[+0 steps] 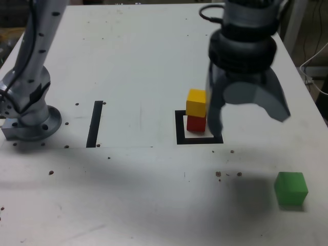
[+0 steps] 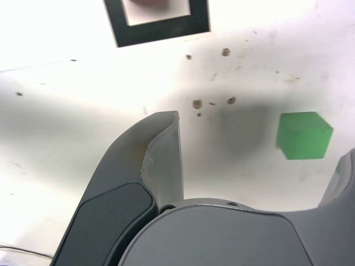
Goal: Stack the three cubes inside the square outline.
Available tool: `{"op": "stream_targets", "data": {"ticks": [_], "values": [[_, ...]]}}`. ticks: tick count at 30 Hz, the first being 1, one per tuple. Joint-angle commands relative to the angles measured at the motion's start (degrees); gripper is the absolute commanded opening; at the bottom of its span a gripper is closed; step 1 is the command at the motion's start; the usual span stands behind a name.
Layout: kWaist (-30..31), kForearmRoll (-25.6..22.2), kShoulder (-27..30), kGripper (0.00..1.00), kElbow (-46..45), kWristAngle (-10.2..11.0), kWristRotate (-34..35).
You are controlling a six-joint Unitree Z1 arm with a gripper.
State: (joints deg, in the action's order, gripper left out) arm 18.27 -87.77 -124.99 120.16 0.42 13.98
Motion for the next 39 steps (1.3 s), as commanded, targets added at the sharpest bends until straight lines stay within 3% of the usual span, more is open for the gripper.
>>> {"op": "stream_targets", "data": {"ticks": [1,11,26,39], "values": [[-0.1,0.4,-2.1,0.96,1.3,-0.7,0.5],[0.0,2.2,-7.9,0.96,6.5,-1.2,1.1],[1.4,3.0,-16.1,0.95,12.5,1.9,2.5],[2.8,0.7,-21.1,0.91,20.1,2.8,3.6]]}}
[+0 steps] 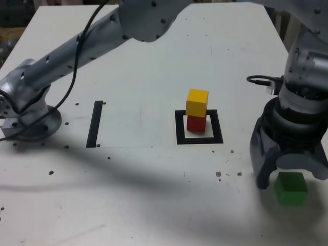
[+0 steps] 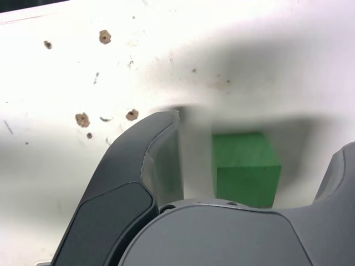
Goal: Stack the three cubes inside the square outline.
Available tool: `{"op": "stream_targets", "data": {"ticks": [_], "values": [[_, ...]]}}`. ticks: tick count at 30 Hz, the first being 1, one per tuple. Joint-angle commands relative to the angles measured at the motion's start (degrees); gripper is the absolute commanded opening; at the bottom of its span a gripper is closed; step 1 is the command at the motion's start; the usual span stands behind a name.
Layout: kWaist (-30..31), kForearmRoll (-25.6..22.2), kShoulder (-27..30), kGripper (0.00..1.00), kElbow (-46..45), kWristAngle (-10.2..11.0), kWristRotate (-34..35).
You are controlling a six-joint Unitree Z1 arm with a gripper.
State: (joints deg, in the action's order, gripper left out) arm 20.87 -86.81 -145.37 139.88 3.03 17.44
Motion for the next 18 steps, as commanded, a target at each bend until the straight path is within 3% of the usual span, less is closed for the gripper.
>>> {"op": "stream_targets", "data": {"ticks": [1,8,18], "values": [[0.3,-0.3,-0.9,0.9,0.4,0.3,0.2],[0.6,-1.0,-1.3,0.84,0.4,0.3,0.4],[0.6,-1.8,-1.1,0.67,0.4,0.0,0.4]]}}
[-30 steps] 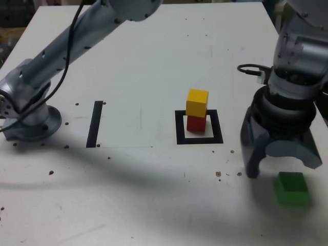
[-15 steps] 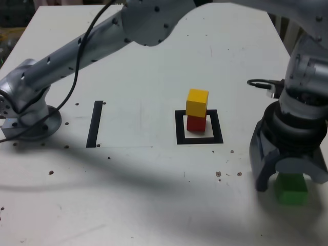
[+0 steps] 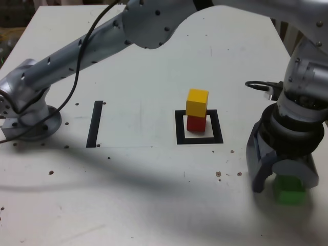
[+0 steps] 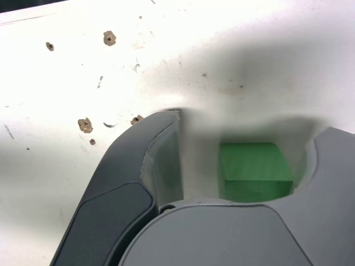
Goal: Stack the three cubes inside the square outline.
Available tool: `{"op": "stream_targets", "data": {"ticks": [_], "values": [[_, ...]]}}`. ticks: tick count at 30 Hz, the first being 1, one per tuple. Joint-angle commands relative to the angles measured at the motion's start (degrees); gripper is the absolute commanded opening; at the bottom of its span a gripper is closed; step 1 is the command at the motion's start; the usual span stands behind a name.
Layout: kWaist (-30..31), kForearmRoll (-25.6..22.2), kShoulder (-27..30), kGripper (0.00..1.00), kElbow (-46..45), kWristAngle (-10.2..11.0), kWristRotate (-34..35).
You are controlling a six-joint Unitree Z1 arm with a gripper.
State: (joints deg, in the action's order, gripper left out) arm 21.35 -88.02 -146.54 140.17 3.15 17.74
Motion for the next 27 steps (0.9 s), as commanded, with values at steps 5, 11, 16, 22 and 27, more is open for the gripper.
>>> {"op": "stream_targets", "data": {"ticks": [5,11,16,22,27], "values": [[0.1,-0.9,0.1,0.62,0.0,-0.2,-0.1],[0.1,-0.8,0.4,0.53,0.0,0.2,-0.3],[0.1,-0.4,0.8,0.49,-0.2,0.8,-0.4],[0.0,-0.2,2.0,0.46,-1.6,1.7,-0.3],[0.0,-0.1,3.3,0.38,-2.0,2.4,-0.5]]}}
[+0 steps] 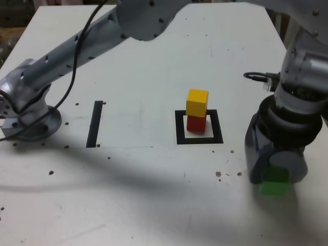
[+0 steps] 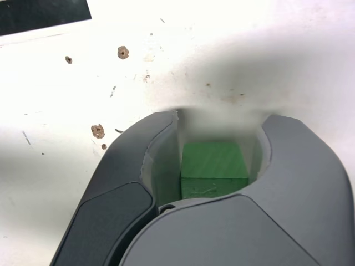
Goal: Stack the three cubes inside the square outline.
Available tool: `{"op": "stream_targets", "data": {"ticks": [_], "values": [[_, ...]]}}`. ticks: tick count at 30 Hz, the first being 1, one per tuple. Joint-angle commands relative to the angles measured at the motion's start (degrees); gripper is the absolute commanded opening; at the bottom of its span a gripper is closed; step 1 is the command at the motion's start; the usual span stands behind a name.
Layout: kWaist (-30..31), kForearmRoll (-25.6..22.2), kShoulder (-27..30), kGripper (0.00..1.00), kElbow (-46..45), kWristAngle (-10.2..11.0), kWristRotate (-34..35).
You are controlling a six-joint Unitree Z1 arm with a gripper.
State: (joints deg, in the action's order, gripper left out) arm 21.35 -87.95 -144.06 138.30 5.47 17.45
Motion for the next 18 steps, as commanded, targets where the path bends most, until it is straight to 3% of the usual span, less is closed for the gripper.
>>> {"op": "stream_targets", "data": {"ticks": [1,7,14,18], "values": [[0.0,-0.1,1.1,0.36,-0.2,0.2,-0.3],[-0.3,-0.3,4.7,0.3,-3.0,0.6,-1.6],[-3.0,0.2,13.8,0.3,-13.0,-1.6,-6.5],[-4.8,0.3,19.4,0.3,-19.4,-1.7,-10.5]]}}
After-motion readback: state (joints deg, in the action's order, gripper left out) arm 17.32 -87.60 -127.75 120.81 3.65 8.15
